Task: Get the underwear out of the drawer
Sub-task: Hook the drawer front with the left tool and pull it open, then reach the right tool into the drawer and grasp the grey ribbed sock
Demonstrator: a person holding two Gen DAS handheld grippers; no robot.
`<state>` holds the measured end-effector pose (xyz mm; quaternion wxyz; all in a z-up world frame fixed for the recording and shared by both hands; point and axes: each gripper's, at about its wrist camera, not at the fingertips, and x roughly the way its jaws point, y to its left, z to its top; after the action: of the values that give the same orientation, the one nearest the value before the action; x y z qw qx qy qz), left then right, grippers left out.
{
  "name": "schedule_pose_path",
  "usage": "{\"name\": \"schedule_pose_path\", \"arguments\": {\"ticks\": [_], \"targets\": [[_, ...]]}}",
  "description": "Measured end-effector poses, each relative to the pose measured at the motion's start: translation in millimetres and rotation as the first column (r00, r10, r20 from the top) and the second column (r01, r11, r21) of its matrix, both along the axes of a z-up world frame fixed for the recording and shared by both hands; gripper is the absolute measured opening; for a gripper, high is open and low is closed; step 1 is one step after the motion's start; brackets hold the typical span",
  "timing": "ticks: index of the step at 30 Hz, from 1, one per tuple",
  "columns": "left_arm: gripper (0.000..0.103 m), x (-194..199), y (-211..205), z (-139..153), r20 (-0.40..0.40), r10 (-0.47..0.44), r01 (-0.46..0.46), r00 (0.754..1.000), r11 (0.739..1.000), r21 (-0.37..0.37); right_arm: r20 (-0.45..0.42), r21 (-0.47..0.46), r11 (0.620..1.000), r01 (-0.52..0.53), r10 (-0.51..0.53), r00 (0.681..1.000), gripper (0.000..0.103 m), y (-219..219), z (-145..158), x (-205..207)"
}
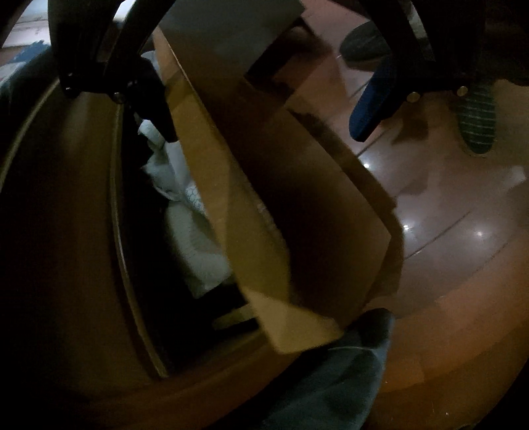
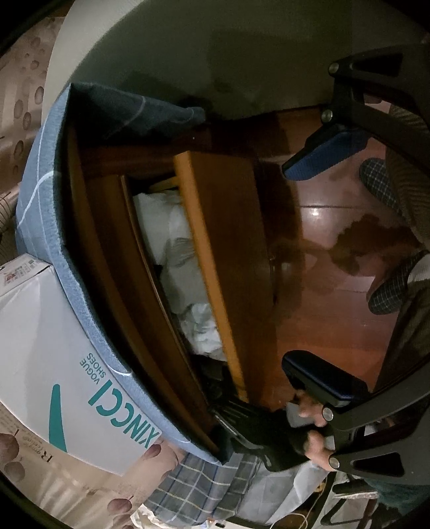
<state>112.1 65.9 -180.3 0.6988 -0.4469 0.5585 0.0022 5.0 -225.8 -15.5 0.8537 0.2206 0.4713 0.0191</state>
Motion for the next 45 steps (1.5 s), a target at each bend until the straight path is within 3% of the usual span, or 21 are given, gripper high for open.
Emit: {"name": "schedule_pose_path", "arguments": {"ticks": [9, 13, 22, 28, 31, 38, 45], "targets": [[0.103, -6, -1, 10, -0.049, -0.144, 0.151, 0.988, 0.975, 0.161, 0.007, -0.021, 1.0, 0.005, -0.005, 1.0, 0.102, 0, 1, -3], [0.103, -1, -7, 20, -0.09, -0.215, 0.23, 0.972, 0.943, 0.238, 0.007, -0.027, 1.0, 0.011, -0.011, 1.0, 0.102, -2, 2, -4], [0.103, -4, -16, 28, -0.147, -0.32, 0.352, 0.936, 0.873, 0.337, 0.007, -0.037, 0.999, 0.002, -0.001, 1.0, 0.102, -1, 3, -4], [0.103, -2, -3, 11, -0.172, -0.352, 0.39, 0.92, 0.863, 0.321, 0.004, -0.039, 0.999, -0.002, 0.002, 1.0, 0.102, 2, 4, 0], [0.103, -7, -9, 36, -0.173, -0.369, 0.407, 0.913, 0.85, 0.336, 0.0, -0.052, 0.999, -0.012, 0.012, 1.0, 0.102, 6, 6, 2], [0.103, -11, -21, 49, -0.191, -0.402, 0.446, 0.895, 0.815, 0.37, -0.023, -0.063, 0.998, -0.026, 0.025, 0.999, 0.102, 11, 4, 8], [0.103, -13, -22, 61, -0.208, -0.417, 0.466, 0.885, 0.808, 0.361, -0.064, -0.094, 0.994, -0.062, 0.057, 0.996, 0.102, 21, 0, 17]]}}
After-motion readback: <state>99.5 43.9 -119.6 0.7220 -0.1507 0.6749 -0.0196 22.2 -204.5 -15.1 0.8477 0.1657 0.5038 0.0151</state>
